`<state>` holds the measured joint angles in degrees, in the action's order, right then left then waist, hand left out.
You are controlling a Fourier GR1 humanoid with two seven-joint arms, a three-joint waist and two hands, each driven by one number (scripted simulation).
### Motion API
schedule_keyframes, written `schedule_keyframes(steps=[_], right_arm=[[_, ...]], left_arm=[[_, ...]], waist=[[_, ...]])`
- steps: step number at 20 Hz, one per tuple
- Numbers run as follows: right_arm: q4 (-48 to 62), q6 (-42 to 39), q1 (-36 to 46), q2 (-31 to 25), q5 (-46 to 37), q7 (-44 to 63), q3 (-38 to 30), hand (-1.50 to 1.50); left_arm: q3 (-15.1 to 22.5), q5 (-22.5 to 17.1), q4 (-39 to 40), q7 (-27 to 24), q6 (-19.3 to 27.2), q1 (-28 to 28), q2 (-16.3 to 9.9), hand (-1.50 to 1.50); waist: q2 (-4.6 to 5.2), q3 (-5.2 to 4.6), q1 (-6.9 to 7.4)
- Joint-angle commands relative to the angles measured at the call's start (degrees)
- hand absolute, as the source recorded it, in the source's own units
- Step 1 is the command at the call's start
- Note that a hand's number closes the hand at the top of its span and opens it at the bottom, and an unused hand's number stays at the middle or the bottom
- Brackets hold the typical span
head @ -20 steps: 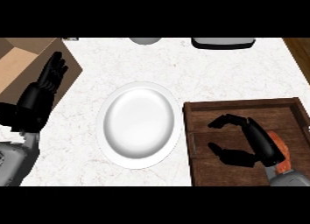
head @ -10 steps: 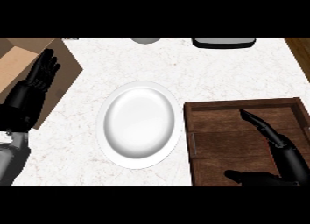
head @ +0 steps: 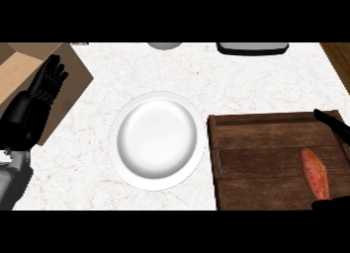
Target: Pick the sweet potato from the tray and place it in the plate
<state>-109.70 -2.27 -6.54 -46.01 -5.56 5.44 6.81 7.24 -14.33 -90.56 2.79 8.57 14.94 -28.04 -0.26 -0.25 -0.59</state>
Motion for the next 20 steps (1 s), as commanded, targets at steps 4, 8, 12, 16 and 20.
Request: schedule_keyframes(steps=[4, 8, 12, 16, 20], right_arm=[[-4.8, -15.1, 1.1, -13.0, 0.7, 18.8, 2.4, -1.5], [-3.4, -20.9, 5.4, -11.9, 2.5, 26.2, 5.9, -1.5], [-0.7, -25.1, 9.4, -9.4, 1.6, 29.3, 5.1, -1.5], [0.8, -22.0, 5.3, -4.1, -9.3, 25.6, 7.8, -1.5], [8.5, -24.1, 9.9, -2.7, -13.8, 26.6, 9.1, -1.5]], left_arm=[[0.1, 0.8, 0.8, -0.8, -0.1, 0.8, 1.3, 0.0], [-0.7, -0.5, -0.3, 0.7, -2.5, 1.0, 0.6, 0.0], [-0.7, 2.5, 0.2, 2.2, -1.4, 2.3, 2.5, 0.0], [-3.8, 3.3, 1.9, 0.5, -2.5, 2.0, 2.8, 0.0], [-4.1, 2.3, 2.2, -0.1, -4.7, 1.0, 3.8, 0.0]], waist=[[0.38, -0.02, 0.58], [0.39, 0.15, 1.51], [0.34, 0.22, 0.87], [0.27, 0.26, 0.41], [0.4, 0.25, 0.98]])
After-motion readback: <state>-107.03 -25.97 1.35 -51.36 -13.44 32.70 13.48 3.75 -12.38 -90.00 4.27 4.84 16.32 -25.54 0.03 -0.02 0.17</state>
